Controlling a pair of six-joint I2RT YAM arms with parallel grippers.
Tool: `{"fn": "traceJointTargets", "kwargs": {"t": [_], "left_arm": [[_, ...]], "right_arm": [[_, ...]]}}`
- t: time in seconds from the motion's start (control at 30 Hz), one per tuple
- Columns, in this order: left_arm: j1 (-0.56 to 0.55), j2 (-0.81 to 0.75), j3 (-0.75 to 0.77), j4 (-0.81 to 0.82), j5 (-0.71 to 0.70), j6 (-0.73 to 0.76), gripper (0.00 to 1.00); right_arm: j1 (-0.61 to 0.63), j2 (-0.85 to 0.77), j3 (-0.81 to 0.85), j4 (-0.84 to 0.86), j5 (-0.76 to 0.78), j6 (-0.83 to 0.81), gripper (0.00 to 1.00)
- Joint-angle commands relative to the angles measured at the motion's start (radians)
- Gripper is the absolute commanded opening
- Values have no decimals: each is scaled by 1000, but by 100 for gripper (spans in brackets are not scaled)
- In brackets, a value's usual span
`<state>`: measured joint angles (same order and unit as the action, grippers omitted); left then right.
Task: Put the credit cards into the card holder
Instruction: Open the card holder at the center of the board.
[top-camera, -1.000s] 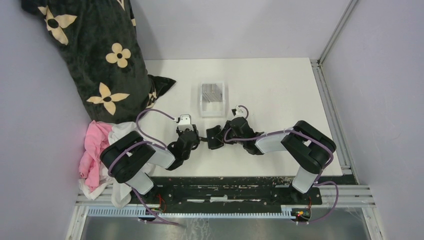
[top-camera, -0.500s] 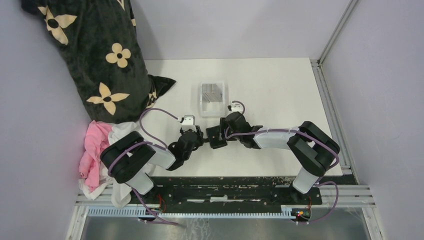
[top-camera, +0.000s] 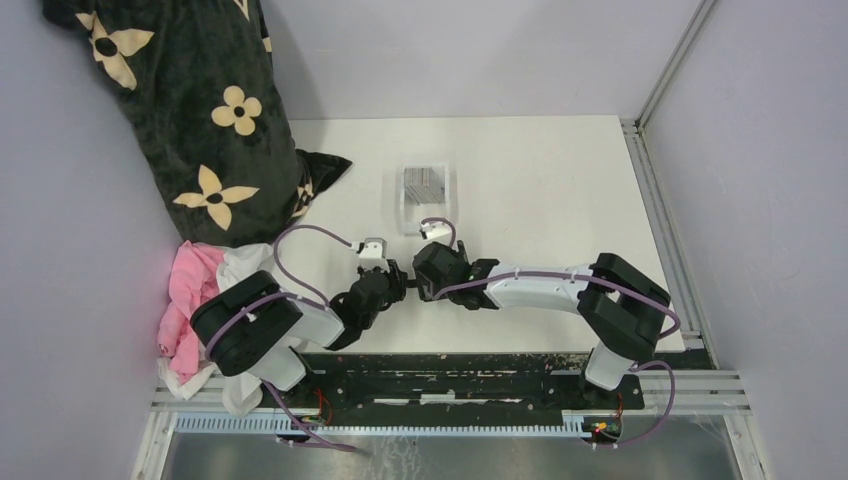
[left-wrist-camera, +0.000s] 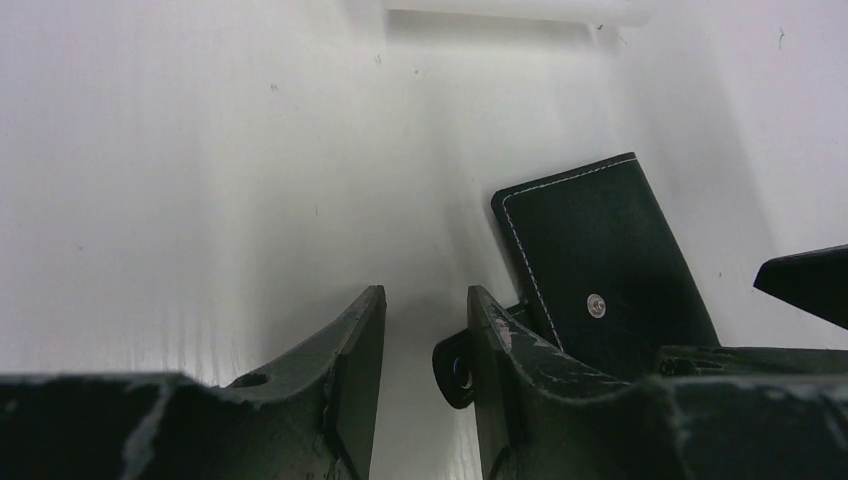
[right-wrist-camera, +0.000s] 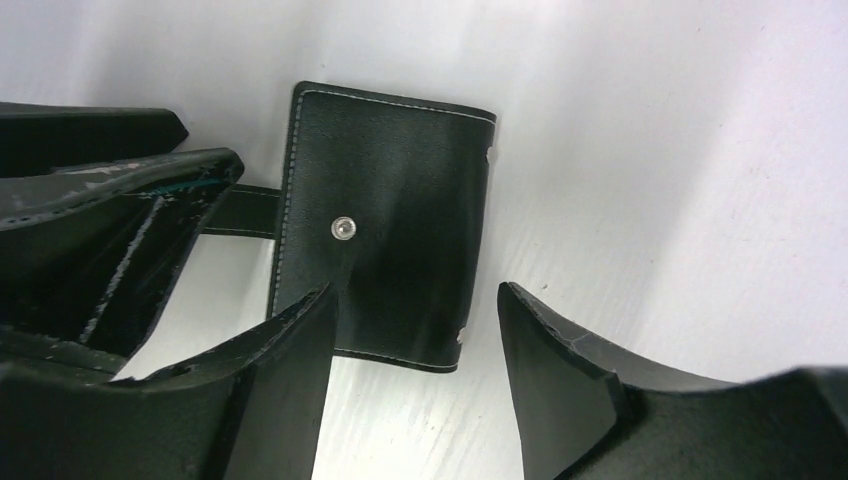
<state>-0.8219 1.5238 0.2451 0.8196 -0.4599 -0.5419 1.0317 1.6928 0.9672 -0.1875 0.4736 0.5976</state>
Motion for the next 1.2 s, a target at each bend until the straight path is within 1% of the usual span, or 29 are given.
{"fn": "traceJointTargets", "kwargs": {"t": [0.0, 0.13, 0.47, 0.67, 0.9, 1.17], "left_arm": [[-6, -32, -42, 32, 4, -75, 43], [-6, -47, -69, 51, 3, -100, 41], [-8, -76, -133, 114, 4, -160, 38], [-10, -83, -146, 135, 9, -169, 37], [-12, -69, -163, 165, 6, -182, 37], [-15, -58, -162, 162, -2, -183, 37]], "right_arm": [[41, -15, 71, -67, 127, -27, 66], [76, 8, 117, -97, 149, -27, 66], [142, 130, 223, -142, 181, -12, 66], [155, 194, 276, -176, 199, -2, 66], [156, 256, 329, -254, 269, 4, 66], [156, 283, 351, -307, 358, -16, 62]]}}
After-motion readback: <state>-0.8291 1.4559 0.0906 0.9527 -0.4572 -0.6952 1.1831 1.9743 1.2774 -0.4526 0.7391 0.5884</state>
